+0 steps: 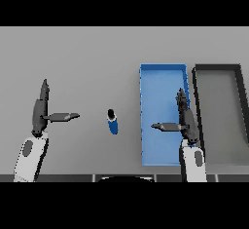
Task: Pick up the blue pipe and place it into the blue bin.
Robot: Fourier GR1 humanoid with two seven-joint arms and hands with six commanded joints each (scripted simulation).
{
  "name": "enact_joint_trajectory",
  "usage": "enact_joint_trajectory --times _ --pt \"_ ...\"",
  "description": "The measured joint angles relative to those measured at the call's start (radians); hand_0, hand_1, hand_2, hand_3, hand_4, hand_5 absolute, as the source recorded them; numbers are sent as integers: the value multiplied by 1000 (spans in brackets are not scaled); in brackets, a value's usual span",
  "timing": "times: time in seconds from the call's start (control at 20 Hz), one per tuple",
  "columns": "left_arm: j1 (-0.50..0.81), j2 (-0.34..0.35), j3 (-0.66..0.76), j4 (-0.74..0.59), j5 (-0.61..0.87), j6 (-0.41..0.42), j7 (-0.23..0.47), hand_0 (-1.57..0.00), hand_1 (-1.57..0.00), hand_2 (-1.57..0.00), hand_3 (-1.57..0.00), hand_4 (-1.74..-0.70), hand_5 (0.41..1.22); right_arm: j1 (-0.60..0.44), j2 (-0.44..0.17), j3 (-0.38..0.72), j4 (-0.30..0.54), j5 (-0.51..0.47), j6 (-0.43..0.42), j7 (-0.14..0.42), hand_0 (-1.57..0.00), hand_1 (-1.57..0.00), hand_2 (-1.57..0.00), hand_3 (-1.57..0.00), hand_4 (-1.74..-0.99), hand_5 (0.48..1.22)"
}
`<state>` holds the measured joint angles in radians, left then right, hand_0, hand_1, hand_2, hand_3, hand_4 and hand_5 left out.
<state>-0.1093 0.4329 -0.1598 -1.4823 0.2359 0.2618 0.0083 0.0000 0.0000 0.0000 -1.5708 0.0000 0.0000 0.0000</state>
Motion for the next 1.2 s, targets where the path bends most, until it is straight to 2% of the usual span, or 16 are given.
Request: enact_joint_trajectory --times 0.3,0.35,0.4,0.5,0.65,0.75,0.85,0.9,1.1,1.2 --pt "14 -10 -16 -30 -15 19 -10 1 1 1 1 -1006 586 21 -16 -7 -10 -13 15 -13 1 1 1 1 -1222 603" --pt "56 57 -48 -48 -24 -83 -72 1 1 1 1 -1011 588 61 -74 19 -48 37 44 -89 1 1 1 1 -1227 603" --pt "76 101 -62 -45 -25 -152 -107 1 1 1 1 -1011 588 78 -110 32 -73 57 64 -106 1 1 1 1 -1230 601" --pt "78 136 -78 -48 -32 -206 -125 1 1 1 1 -1010 589 106 -132 60 -114 90 77 -98 1 1 1 1 -1232 599" --pt "79 152 -91 -52 -37 -232 -115 1 1 1 1 -1009 589 99 -148 63 -119 91 89 -59 1 1 1 1 -1226 593" --pt "95 163 -95 -71 -10 -279 -159 1 1 1 1 -1023 594 97 -151 64 -121 96 87 -60 1 1 1 1 -1218 589" --pt "109 184 -114 -92 -4 -328 -167 1 1 1 1 -1020 582 91 -141 75 -123 108 79 -54 1 1 1 1 -1215 587" --pt "120 203 -122 -116 2 -353 -174 1 1 1 1 -1024 573 104 -149 73 -131 108 83 -73 1 1 1 1 -1220 589" --pt "101 207 -195 -154 -13 -415 -88 1 1 1 1 -1052 513 104 -155 81 -125 110 99 -106 1 1 1 1 -1229 606" --pt "83 199 -230 -182 -11 -437 -36 1 1 1 1 -1076 488 93 -151 76 -122 106 96 -99 1 1 1 1 -1239 606"
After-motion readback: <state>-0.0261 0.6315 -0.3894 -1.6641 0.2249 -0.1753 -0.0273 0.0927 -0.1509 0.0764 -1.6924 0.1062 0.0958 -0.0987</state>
